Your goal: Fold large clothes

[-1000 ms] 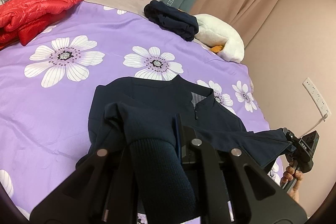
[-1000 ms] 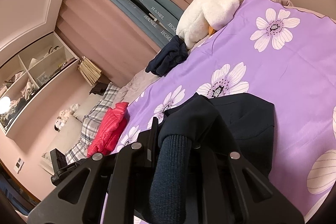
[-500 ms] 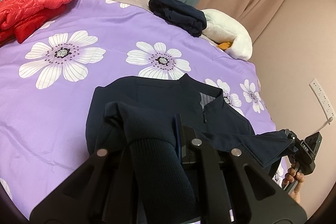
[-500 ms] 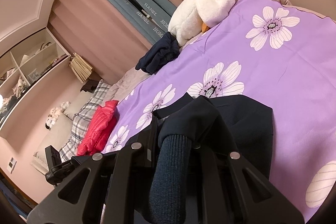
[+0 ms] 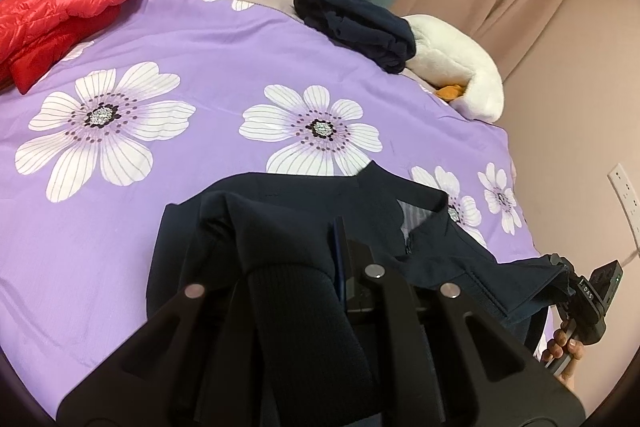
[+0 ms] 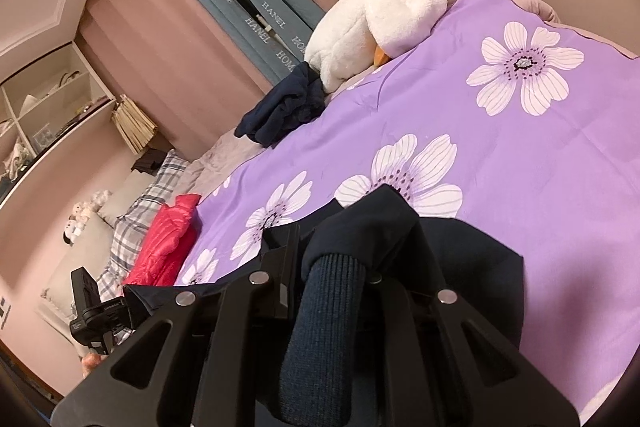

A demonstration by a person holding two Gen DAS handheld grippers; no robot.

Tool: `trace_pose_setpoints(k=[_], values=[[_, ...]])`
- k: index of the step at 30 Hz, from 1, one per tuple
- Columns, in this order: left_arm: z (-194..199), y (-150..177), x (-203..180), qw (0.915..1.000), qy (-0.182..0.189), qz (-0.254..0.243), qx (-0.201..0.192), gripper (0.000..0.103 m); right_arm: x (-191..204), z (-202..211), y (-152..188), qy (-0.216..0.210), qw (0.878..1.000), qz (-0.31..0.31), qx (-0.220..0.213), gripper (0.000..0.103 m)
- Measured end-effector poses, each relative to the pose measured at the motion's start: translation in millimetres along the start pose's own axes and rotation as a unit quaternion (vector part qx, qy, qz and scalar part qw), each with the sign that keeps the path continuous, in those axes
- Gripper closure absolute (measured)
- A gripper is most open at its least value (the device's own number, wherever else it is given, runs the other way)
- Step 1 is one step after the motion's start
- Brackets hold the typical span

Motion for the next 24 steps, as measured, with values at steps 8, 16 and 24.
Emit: trace_pose_setpoints(k=[8,16,24], values=[[-32,-9,14,0.9995,-0.024,0.012,0.019,0.093,-6,-37,-10,0.022,1.0,-0.002,0.012,0.089],[-58,-7,26,0.998,-0.047,0.011,0.041,0.093,-17,-62,-7,0.043,0.999,-0.006,0.03,0.089],[-78,-2,36,0.9958,-0.07,-0.001,0.058,0.092,-21,-77,-4,0.062,0.997,-0.002,0.045,0.089]])
Point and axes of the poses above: each gripper's, at about its wrist camera, not at the fingertips, and z roughly against the way its jaws point, x to its left, y to its underside, the point moved 7 cm from there along -z, roughly the way its jaws point, and after that the axes turned 12 degrees about y, right-handed, at the moved point
